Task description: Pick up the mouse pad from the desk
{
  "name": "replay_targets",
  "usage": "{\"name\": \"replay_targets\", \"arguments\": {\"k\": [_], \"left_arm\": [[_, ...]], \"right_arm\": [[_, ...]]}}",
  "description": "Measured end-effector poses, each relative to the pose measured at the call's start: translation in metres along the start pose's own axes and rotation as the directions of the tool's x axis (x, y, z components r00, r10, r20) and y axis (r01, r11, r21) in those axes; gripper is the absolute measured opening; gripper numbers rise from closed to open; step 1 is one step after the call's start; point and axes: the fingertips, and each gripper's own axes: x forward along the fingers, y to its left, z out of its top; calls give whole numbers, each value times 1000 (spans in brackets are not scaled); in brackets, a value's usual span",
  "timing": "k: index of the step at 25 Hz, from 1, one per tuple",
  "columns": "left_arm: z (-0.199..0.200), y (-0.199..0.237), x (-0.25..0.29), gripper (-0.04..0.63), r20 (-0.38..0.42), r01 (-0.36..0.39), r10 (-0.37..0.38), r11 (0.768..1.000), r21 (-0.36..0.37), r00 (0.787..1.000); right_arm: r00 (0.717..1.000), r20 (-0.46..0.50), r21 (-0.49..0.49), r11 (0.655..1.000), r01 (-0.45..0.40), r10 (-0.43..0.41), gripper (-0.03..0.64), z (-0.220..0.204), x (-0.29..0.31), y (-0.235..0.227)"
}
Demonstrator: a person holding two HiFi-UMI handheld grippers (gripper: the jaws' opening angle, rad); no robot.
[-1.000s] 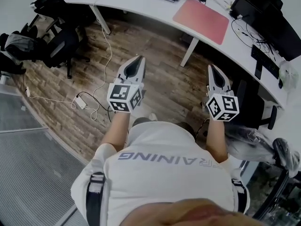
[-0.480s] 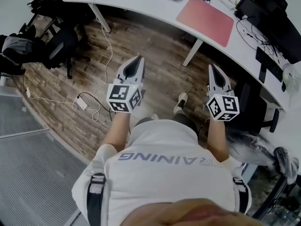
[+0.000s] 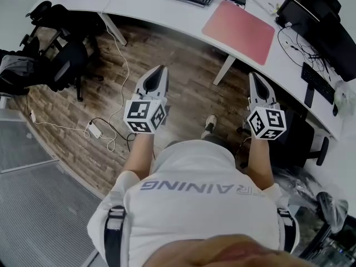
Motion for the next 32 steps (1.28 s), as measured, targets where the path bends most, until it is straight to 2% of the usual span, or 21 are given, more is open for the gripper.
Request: {"name": "replay_targets", "arguments": {"k": [11,18,23,29,32], "left_arm": [[15,-26,113,46,-22,-9,9,1000,16,1000],[9,-59,192,46,-58,5,-2,999,49,998],[-3,-84,241,46,-88,33,-28,997,63,996],[-4,-95,287,46,-125,66,-56,995,77,991],[-4,-95,310,46,-143,93,-76,989,112,987]], "right_arm": [[999,-36,41,999,-25,27,23,5,68,-95],[997,-83,116,993,5,5,23,-7,95,-177],[993,-104,184,981,65,-47,23,-17,108,-241],[991,-115,219,972,90,-65,23,-24,126,-278],[990,-123,224,969,100,-74,23,-27,139,-286]]}}
